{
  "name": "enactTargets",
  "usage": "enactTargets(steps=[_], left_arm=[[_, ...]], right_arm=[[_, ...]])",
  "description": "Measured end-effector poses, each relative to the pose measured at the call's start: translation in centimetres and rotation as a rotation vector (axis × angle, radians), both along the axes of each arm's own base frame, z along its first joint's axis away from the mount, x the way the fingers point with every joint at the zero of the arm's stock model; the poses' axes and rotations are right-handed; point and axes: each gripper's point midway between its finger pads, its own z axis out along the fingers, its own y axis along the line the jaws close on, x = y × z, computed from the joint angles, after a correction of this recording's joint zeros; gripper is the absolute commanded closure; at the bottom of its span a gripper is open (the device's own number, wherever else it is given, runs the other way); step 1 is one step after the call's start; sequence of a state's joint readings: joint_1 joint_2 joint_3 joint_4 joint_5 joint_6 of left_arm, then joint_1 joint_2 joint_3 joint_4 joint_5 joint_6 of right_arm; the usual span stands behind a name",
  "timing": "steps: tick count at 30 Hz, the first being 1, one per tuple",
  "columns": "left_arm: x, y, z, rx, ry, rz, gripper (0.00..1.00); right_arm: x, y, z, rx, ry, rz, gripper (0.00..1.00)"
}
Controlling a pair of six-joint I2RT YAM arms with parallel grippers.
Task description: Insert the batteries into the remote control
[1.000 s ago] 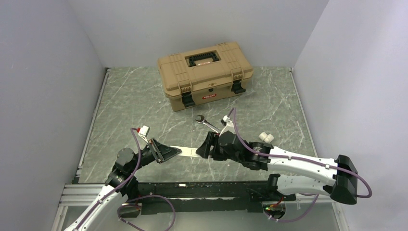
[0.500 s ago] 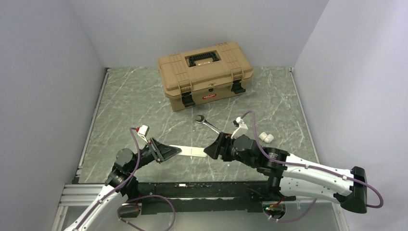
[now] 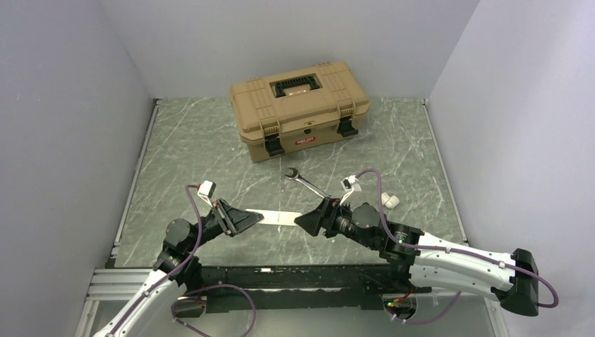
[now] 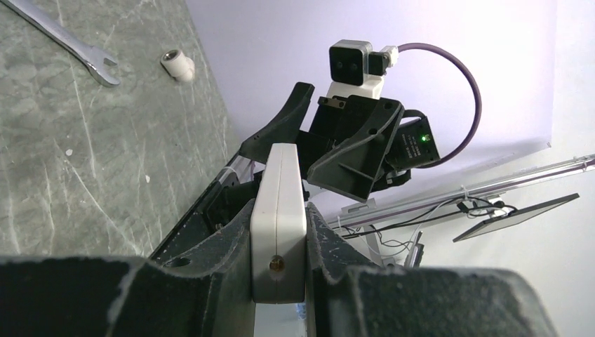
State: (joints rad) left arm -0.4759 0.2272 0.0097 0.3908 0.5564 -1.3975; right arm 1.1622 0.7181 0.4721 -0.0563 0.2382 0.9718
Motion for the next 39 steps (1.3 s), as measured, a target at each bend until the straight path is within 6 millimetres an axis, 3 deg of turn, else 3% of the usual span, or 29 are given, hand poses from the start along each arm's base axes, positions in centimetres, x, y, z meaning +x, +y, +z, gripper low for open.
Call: enactTargets(steps=[9, 21, 39], left_arm=[[-0.1, 0.0, 0.4, -0.015, -0.004, -0.007, 1.0], [-0.4, 0.1, 0.9, -0.034, -0.009, -0.012, 1.0], [-0.4, 0.1, 1.1, -0.041, -0.009, -0.013, 1.0]], right_arm=[[0.1, 1.1, 2.4, 0.114, -0.055, 0.025, 0.29], [0.1, 1.9, 2.4, 0.139, -0.058, 0.039, 0.38], [0.1, 2.1, 2.4, 0.164, -0.052, 0.038, 0.61]])
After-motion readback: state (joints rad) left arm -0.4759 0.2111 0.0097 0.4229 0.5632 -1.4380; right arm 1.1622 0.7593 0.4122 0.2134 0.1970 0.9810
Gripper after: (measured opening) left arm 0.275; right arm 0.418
